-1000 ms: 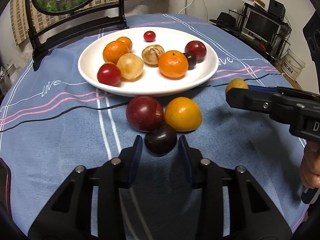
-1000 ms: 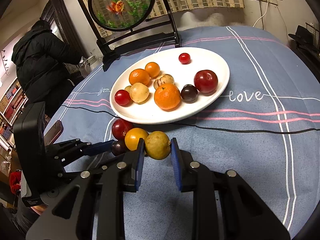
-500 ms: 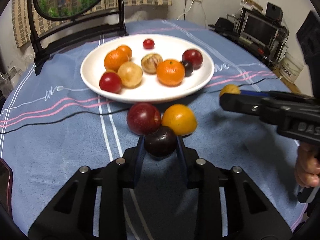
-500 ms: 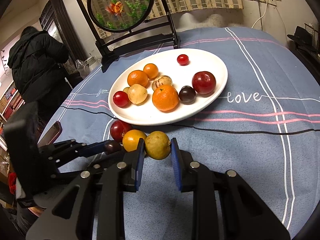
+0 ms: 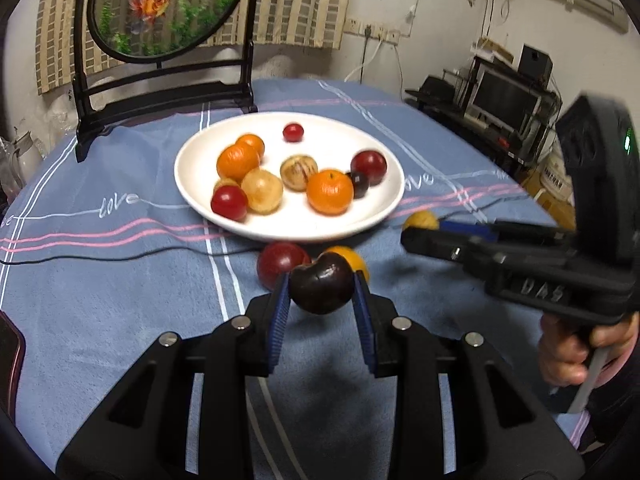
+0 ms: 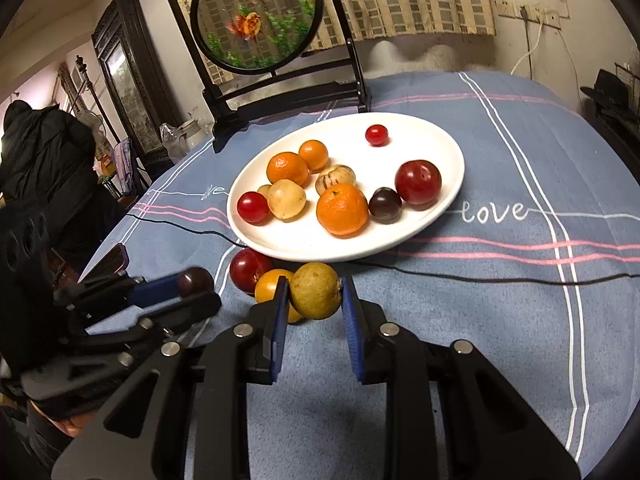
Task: Organize fruits
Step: 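Lower the dark plum and yellow fruit onto the plate and open both tools, then grasp the yellow-orange tomato with the right tool while the left tool grasps a red plum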
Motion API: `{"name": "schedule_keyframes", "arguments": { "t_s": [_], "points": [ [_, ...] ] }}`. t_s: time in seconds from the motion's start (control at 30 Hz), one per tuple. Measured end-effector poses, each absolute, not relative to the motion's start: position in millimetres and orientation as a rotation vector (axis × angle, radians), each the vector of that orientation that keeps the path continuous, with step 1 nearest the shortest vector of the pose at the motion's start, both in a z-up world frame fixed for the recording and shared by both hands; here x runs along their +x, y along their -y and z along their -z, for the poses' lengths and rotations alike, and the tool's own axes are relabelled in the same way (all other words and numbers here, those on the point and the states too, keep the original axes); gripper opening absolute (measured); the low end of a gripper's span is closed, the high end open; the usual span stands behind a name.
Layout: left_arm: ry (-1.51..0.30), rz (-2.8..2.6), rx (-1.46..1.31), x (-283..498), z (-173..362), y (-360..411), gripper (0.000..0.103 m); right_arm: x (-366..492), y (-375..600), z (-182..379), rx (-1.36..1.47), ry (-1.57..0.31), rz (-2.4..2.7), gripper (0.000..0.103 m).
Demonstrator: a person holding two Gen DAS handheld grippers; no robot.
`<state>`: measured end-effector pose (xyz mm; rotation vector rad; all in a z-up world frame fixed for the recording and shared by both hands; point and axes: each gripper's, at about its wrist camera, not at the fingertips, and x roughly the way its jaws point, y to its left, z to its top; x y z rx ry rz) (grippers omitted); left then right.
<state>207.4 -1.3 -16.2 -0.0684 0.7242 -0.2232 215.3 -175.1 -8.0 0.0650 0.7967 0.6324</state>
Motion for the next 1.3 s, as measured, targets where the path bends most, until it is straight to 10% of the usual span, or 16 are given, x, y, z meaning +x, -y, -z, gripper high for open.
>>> {"name": "schedule_keyframes", "arguments": {
  "t_s": [0.57,0.7,1.3],
  "points": [
    [-0.697,0.144,-0.107,317.5,3.3,-4.5,0.032,300.1,165.8,8.1,0.129,-0.658,-0.515,0.027],
    [-0.67,0.098,-0.132,308.7,-1.5,-13.0,0.082,299.2,167.1,10.0,0.115,-0.653,-0.496,0.052],
    [-0.615,-0.102,-0.161,232.3,-7.5,-58.9,0.096,213.8,127.9,6.9,-0.098,-0.724,-0.665,0.054]
  ]
}}
